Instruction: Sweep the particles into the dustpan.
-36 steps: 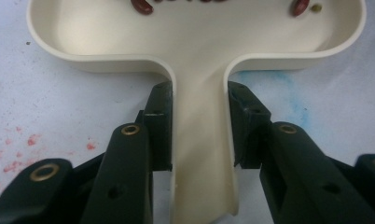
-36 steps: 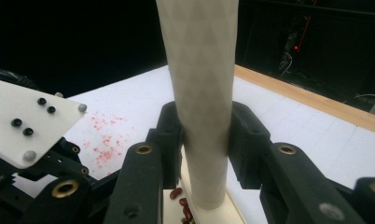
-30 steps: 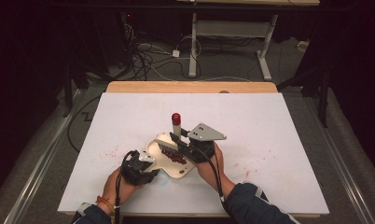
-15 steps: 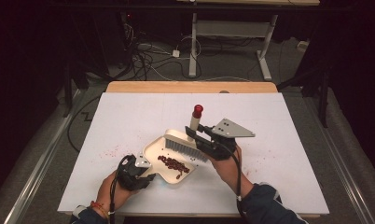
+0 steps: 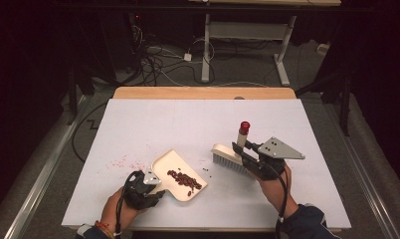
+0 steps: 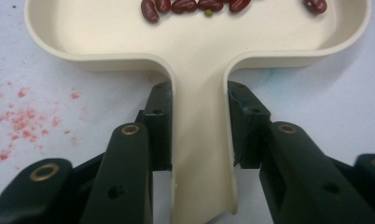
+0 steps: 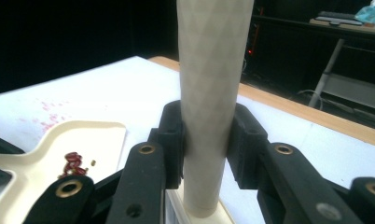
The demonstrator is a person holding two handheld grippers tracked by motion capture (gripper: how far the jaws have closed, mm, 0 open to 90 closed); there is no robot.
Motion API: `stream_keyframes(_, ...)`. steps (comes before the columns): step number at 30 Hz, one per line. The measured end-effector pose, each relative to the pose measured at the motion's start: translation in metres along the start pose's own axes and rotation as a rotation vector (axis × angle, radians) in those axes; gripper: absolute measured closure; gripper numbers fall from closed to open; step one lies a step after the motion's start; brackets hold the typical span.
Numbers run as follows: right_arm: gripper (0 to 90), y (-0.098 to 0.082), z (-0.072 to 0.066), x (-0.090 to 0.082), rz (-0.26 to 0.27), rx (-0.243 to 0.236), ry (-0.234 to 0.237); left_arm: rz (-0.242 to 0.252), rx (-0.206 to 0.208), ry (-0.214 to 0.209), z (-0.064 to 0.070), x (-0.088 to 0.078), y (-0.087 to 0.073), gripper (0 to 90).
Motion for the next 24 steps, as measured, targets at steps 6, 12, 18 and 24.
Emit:
stream_keyframes(6, 70.2, -0.005, -0.012, 0.007, -0.019, -0.029, 0.007, 0.013, -0.016, -0.008, 0.003, 0.001, 0.001, 63.1)
stream_keyframes(12, 69.7, -0.006, -0.033, 0.006, -0.034, -0.059, 0.023, 0.019, -0.019, -0.012, 0.01, 0.003, 0.005, 63.1)
stream_keyframes(18, 68.7, -0.009, -0.053, 0.006, -0.03, -0.011, 0.094, 0.017, -0.007, -0.004, 0.012, 0.005, 0.009, 63.1)
stream_keyframes(24, 68.6, -0.01, -0.069, 0.005, -0.029, -0.015, 0.134, 0.016, -0.007, -0.001, 0.012, 0.007, 0.011, 63.1)
Point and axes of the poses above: each handheld gripper's, and its own axes: x roughly forward along the jaws, y roughly out of its top, z roughly to its right, the point moved 2 cm from there along x, roughly forward along the jaws, and after that the axes turned 4 degrees about x, right-handed, at the moved point
